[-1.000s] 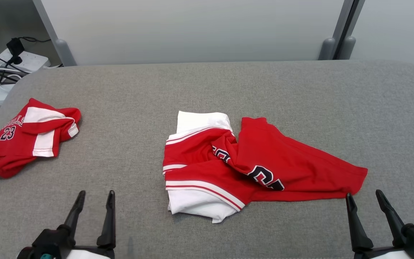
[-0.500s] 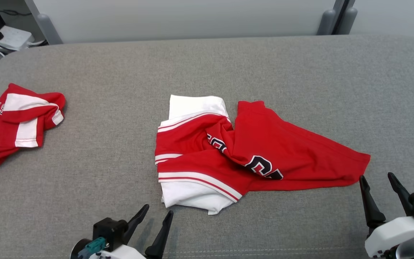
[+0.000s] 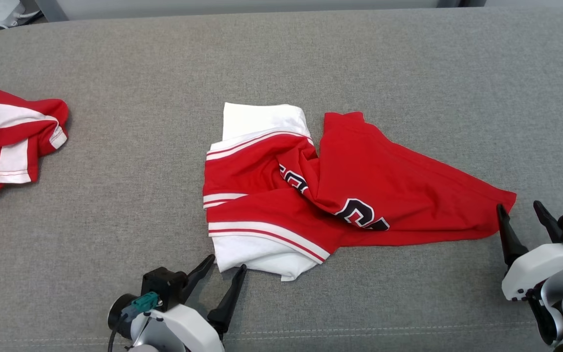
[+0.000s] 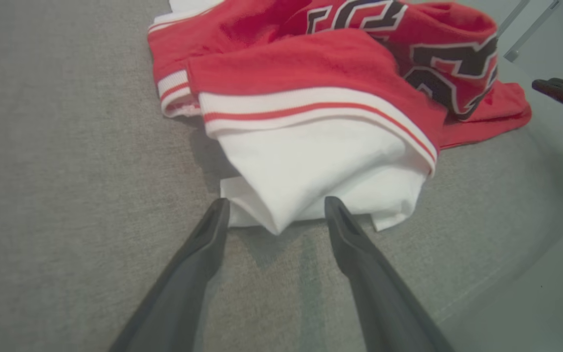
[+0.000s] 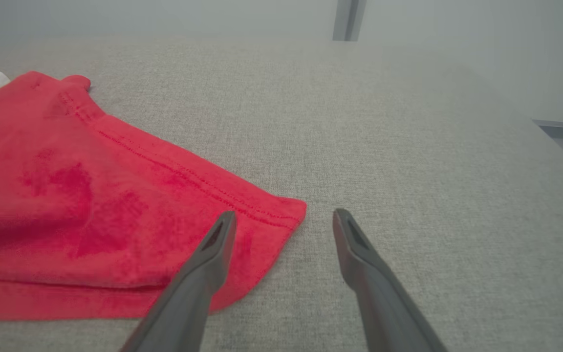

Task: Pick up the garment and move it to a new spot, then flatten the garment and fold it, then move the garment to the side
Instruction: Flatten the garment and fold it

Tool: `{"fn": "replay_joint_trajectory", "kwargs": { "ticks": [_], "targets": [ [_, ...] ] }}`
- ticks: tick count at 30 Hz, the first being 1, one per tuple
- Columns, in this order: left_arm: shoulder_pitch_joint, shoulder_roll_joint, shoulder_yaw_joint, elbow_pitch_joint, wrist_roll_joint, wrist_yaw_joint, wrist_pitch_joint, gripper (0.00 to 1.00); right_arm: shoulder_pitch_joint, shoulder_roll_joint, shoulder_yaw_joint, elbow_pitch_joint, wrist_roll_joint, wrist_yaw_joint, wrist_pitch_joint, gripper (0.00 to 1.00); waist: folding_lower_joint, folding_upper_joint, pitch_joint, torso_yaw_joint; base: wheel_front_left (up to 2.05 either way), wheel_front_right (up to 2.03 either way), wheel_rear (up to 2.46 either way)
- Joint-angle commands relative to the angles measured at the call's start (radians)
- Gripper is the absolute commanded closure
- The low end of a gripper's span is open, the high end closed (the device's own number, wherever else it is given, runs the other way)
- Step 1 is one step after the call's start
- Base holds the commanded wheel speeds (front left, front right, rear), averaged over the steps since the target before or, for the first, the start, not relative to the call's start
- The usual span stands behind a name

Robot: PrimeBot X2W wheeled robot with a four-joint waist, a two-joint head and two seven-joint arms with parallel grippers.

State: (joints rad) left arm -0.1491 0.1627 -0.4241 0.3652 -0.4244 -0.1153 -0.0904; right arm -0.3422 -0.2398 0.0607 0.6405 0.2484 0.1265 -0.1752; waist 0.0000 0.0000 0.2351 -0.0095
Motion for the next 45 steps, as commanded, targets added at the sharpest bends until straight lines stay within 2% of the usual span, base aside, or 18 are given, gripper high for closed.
{"fn": "replay_joint_trajectory", "kwargs": {
  "ticks": [1,4,6,7,8,9,10,11,12,18,22,25,30,35,42,43,44,45],
  "targets": [
    [-0.05,0.009,0.024,-0.009,-0.007,-0.007,-0.014,0.0,-0.039,-0.026,0.031,0.015,0.013,0.004,-0.024,0.0,0.0,0.0,0.011,0.002,0.0,0.0,0.0],
    [-0.067,0.013,0.012,0.007,-0.013,-0.009,-0.013,0.0,-0.085,-0.035,0.056,0.076,0.014,0.004,-0.033,0.0,0.0,0.0,0.025,0.001,0.0,0.0,0.0],
    [-0.077,0.018,0.005,0.012,-0.014,-0.01,-0.019,0.15,-0.115,-0.033,0.069,0.113,0.016,0.004,-0.04,0.0,0.0,0.0,0.035,0.001,0.0,0.0,0.0],
    [-0.08,0.019,0.001,0.014,-0.015,-0.011,-0.019,0.27,-0.128,-0.03,0.075,0.135,0.019,0.004,-0.042,0.0,0.0,0.0,0.037,0.001,0.0,0.0,0.0],
    [-0.083,0.021,-0.003,0.015,-0.016,-0.011,-0.02,0.55,-0.141,-0.027,0.084,0.158,0.024,0.004,-0.04,0.0,0.0,0.0,0.039,0.002,0.0,0.0,0.0],
    [-0.086,0.023,-0.007,0.016,-0.018,-0.011,-0.021,0.72,-0.153,-0.024,0.093,0.179,0.03,0.004,-0.04,0.0,0.0,0.0,0.042,0.004,0.0,0.0,0.0],
    [-0.088,0.024,-0.01,0.018,-0.02,-0.012,-0.021,1.0,-0.164,-0.019,0.102,0.204,0.042,0.004,-0.031,0.0,0.0,0.0,0.045,0.005,0.0,0.0,0.0],
    [-0.09,0.026,-0.013,0.018,-0.021,-0.012,-0.023,1.0,-0.174,-0.016,0.113,0.229,0.054,0.004,-0.015,0.65,0.0,0.0,0.047,0.007,0.0,0.0,0.0],
    [-0.093,0.025,-0.018,0.018,-0.022,-0.012,-0.023,1.0,-0.181,-0.015,0.12,0.245,0.068,0.004,-0.012,1.0,0.0,0.0,0.047,0.012,0.0,0.0,0.0],
    [-0.08,0.033,-0.029,-0.006,-0.025,-0.01,-0.014,1.0,-0.175,-0.019,0.153,0.28,0.131,0.004,-0.033,1.0,0.0,0.0,0.043,0.024,0.0,0.0,0.0],
    [-0.028,0.051,-0.036,-0.068,-0.037,0.001,0.025,1.0,-0.106,-0.031,0.156,0.236,0.19,0.004,-0.066,1.0,0.0,0.0,0.038,0.031,0.0,0.0,0.0],
    [0.035,0.078,-0.036,-0.143,-0.052,0.017,0.072,1.0,-0.014,-0.045,0.127,0.16,0.227,0.004,-0.08,1.0,0.0,0.0,0.04,0.034,0.0,0.0,0.0],
    [0.157,0.142,-0.016,-0.317,-0.085,0.058,0.157,1.0,0.183,-0.055,0.006,-0.039,0.244,0.004,-0.086,1.0,0.0,0.0,0.053,0.028,0.0,0.0,0.0],
    [0.213,0.206,0.021,-0.474,-0.081,0.104,0.202,1.0,0.328,-0.011,-0.087,-0.246,0.206,0.004,-0.069,1.0,0.0,0.0,0.07,0.003,0.0,0.0,0.0],
    [0.197,0.213,0.033,-0.526,-0.083,0.126,0.224,1.0,0.369,0.051,-0.134,-0.395,0.146,0.004,0.022,1.0,0.0,0.0,0.054,-0.014,0.0,0.0,0.0],
    [0.195,0.211,0.036,-0.525,-0.081,0.132,0.223,0.83,0.371,0.057,-0.138,-0.409,0.139,0.004,0.03,1.0,0.0,0.0,0.052,-0.014,0.0,0.0,0.0],
    [0.19,0.205,0.046,-0.526,-0.079,0.143,0.21,0.19,0.372,0.063,-0.142,-0.421,0.133,0.004,0.037,1.0,0.0,0.0,0.049,-0.014,0.0,0.0,0.0],
    [0.183,0.199,0.056,-0.526,-0.073,0.154,0.192,0.0,0.374,0.068,-0.144,-0.43,0.128,0.004,0.045,1.0,0.0,0.0,0.044,-0.013,0.0,0.0,0.0]
  ]
}}
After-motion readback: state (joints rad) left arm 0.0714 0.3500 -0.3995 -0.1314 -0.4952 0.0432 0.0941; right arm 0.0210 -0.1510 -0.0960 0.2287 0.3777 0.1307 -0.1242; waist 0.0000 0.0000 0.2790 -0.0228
